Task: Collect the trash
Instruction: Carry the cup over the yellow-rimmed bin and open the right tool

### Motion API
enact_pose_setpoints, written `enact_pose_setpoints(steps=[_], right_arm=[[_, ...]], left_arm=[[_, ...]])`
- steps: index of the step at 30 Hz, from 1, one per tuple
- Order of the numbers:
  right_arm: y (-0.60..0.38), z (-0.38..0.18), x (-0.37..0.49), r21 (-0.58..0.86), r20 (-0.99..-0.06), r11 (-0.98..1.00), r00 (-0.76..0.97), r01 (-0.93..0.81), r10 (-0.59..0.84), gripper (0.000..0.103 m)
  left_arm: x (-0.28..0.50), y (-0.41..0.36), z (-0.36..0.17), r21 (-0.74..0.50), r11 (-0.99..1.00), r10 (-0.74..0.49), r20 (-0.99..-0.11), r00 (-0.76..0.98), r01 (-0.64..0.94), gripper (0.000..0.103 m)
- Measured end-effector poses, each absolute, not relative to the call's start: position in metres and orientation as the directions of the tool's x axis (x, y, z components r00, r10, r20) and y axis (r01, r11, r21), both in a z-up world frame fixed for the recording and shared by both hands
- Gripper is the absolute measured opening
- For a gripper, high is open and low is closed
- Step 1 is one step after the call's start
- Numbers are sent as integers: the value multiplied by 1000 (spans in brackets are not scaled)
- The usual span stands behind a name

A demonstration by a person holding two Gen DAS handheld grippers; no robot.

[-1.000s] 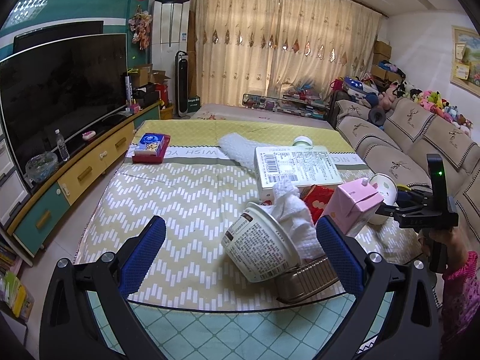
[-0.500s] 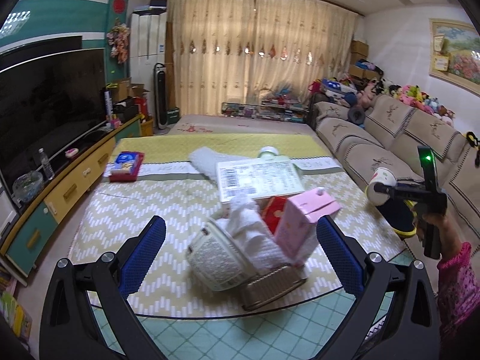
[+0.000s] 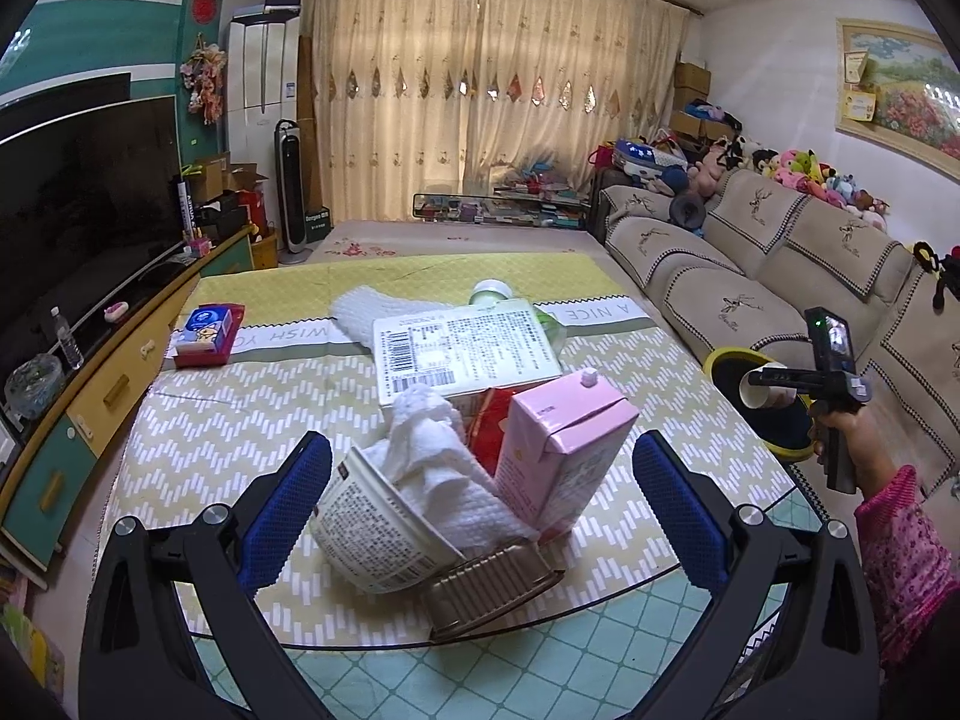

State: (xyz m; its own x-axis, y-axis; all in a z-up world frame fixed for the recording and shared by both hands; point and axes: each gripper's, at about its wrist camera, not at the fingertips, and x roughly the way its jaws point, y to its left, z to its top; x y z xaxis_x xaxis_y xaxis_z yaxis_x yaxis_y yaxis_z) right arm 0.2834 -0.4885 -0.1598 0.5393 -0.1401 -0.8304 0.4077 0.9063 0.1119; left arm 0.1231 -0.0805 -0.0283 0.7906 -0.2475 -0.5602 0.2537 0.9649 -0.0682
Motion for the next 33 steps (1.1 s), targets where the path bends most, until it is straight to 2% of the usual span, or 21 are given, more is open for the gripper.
enact_pose_setpoints(steps=[4, 6, 7, 23, 33], right_arm=[[-496, -176, 282, 100, -846, 896, 511, 433, -153, 87], [-498, -179, 281, 94, -849, 894, 504, 437, -157, 96], [-498, -179, 281, 93, -850, 894, 503, 438, -158, 96], [-477, -163, 271, 133, -828, 907, 548, 400, -120, 96], [-458, -156, 269, 155, -819, 920, 567, 361, -85, 96]], left_arm=[[128, -89, -30, -59, 962, -253, -571, 781, 268, 99], [130, -94, -30, -55, 959, -258, -574, 777, 277, 99], [131, -96, -30, -54, 957, -262, -574, 776, 284, 99], [149, -119, -40, -76, 926, -339, -599, 725, 370, 99], [168, -134, -49, -48, 916, -346, -597, 724, 398, 97]])
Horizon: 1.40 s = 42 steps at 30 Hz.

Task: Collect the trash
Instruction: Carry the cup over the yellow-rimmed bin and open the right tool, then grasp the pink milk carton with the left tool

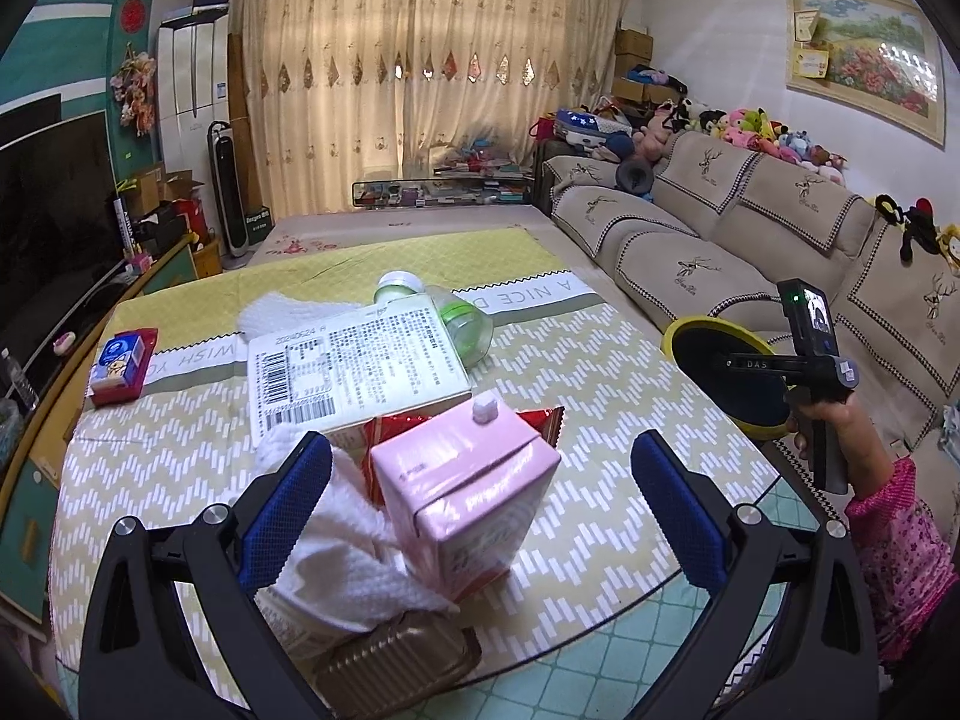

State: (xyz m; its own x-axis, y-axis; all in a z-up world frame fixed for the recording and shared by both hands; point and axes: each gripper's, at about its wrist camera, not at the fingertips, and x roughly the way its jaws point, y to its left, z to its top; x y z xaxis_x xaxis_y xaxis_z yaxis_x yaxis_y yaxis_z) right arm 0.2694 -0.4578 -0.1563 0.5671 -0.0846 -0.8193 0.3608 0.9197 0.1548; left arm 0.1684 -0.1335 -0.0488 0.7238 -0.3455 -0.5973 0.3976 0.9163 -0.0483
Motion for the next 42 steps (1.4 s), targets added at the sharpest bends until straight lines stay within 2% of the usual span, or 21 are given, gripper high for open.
enact_pose_setpoints(steps=[5, 8, 11, 28, 35, 42], right_arm=[[-458, -160, 270, 160, -825, 919, 561, 361, -76, 96], [-459, -164, 272, 163, -828, 918, 555, 361, -72, 96], [-460, -167, 273, 165, -830, 918, 553, 360, -68, 96], [-452, -145, 241, 192, -789, 916, 610, 353, -69, 96], [-451, -127, 217, 174, -770, 923, 632, 344, -90, 96], [-467, -110, 188, 127, -743, 909, 645, 398, -178, 96]], left_arm=[[178, -138, -55, -73, 908, -366, -614, 699, 412, 80], [182, -140, -60, -75, 910, -361, -629, 688, 408, 75], [185, -142, -64, -83, 909, -364, -638, 679, 409, 63], [173, -166, -36, -93, 875, -430, -602, 673, 476, 62], [188, -207, -33, -133, 833, -498, -604, 622, 538, 62], [205, -284, -37, -150, 779, -558, -609, 563, 609, 62]])
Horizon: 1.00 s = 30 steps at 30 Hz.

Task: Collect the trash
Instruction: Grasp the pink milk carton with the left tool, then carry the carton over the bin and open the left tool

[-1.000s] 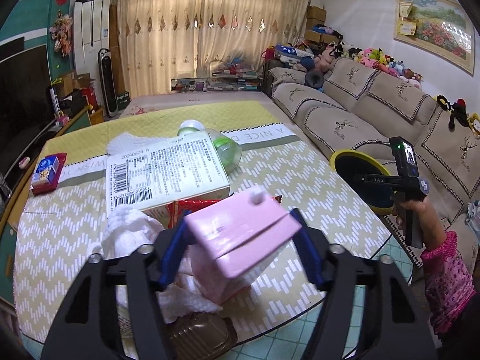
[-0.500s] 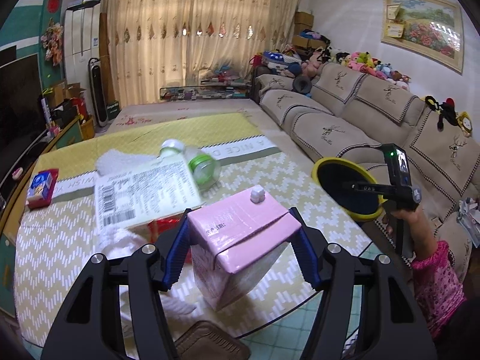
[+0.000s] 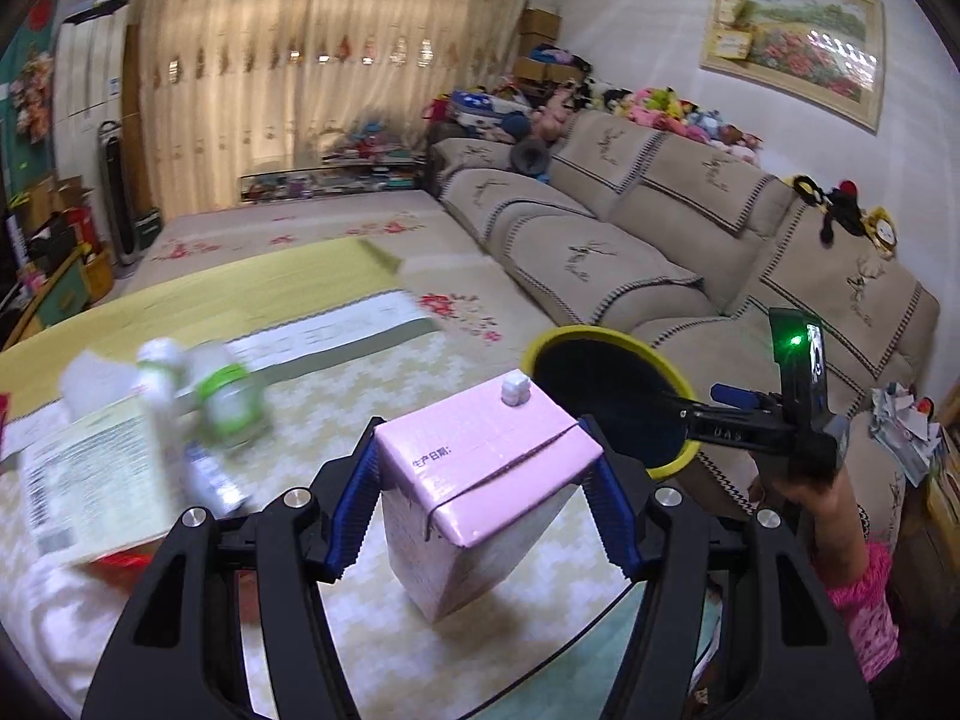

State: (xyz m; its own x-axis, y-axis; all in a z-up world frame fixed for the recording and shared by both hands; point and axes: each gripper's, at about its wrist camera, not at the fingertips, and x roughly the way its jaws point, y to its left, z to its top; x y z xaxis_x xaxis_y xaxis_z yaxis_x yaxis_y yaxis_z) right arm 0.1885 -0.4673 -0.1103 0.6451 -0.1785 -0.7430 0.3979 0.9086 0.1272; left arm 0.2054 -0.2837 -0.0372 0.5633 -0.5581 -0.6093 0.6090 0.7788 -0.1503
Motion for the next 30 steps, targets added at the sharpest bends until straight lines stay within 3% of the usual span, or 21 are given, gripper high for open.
enact_pose_setpoints(steps=[15, 25, 27, 30], right_arm=[[-516, -121, 135, 143, -757, 849, 609, 508, -237, 96], [-520, -129, 119, 134, -775, 834, 581, 535, -248, 97], [-520, -130, 118, 133, -779, 832, 575, 539, -249, 97], [-517, -129, 117, 137, -779, 830, 577, 540, -247, 96]], left_arm=[[230, -480, -59, -121, 669, -623, -629, 464, 733, 62], [272, -540, -114, -122, 695, -566, -701, 434, 708, 63], [273, -546, -118, -113, 703, -552, -709, 439, 702, 74], [270, -539, -117, -117, 714, -551, -702, 451, 690, 78]])
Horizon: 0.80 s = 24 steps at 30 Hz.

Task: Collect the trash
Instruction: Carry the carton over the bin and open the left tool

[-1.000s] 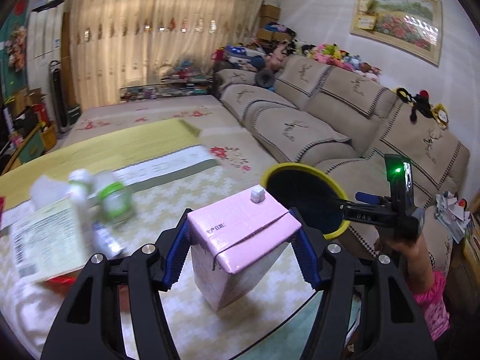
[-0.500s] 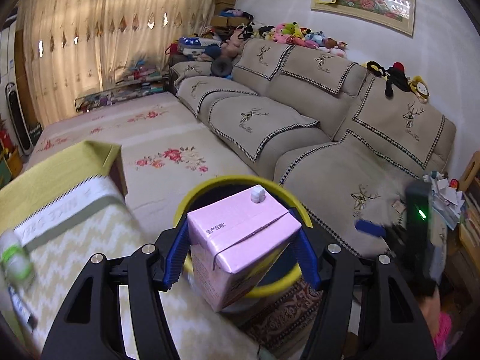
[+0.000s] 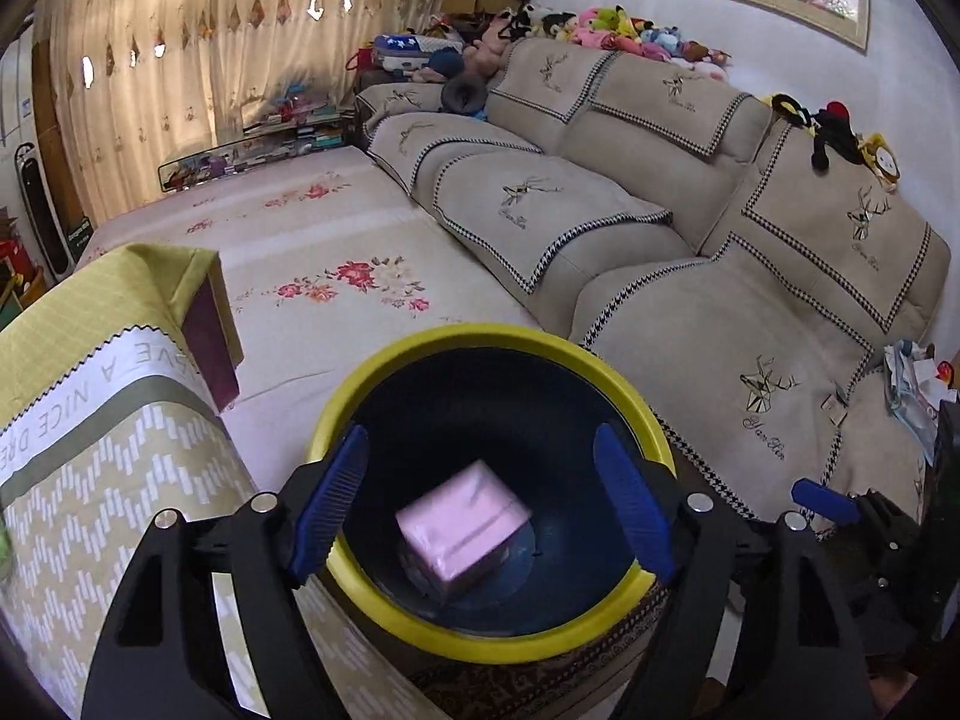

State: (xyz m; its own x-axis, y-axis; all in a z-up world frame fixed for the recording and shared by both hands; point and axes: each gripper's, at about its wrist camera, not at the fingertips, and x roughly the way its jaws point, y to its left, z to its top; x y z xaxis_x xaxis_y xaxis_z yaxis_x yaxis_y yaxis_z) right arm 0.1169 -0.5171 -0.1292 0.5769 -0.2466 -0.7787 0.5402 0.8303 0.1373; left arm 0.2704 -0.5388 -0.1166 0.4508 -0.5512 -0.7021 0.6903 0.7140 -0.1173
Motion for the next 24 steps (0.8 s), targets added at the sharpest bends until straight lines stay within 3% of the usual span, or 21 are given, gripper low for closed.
enact_pose_setpoints(steps=[4, 6, 9, 19, 24], right_arm=[[-510, -127, 116, 142, -775, 835, 584, 532, -240, 96], [-502, -126, 115, 140, -773, 841, 589, 522, -237, 96], [-494, -126, 116, 141, -773, 851, 593, 507, -225, 96], [-451, -117, 124, 132, -766, 885, 613, 446, -195, 96], [-420, -108, 133, 136, -761, 909, 629, 395, -159, 96]], left_arm=[[252, -504, -85, -157, 723, -575, -677, 460, 672, 81], [237, -482, -64, -158, 725, -590, -645, 486, 670, 92], [208, -442, -35, -119, 731, -594, -593, 543, 671, 97], [153, -286, 12, -28, 828, -491, -520, 699, 561, 98], [141, -200, 22, -46, 885, -422, -501, 756, 464, 98]])
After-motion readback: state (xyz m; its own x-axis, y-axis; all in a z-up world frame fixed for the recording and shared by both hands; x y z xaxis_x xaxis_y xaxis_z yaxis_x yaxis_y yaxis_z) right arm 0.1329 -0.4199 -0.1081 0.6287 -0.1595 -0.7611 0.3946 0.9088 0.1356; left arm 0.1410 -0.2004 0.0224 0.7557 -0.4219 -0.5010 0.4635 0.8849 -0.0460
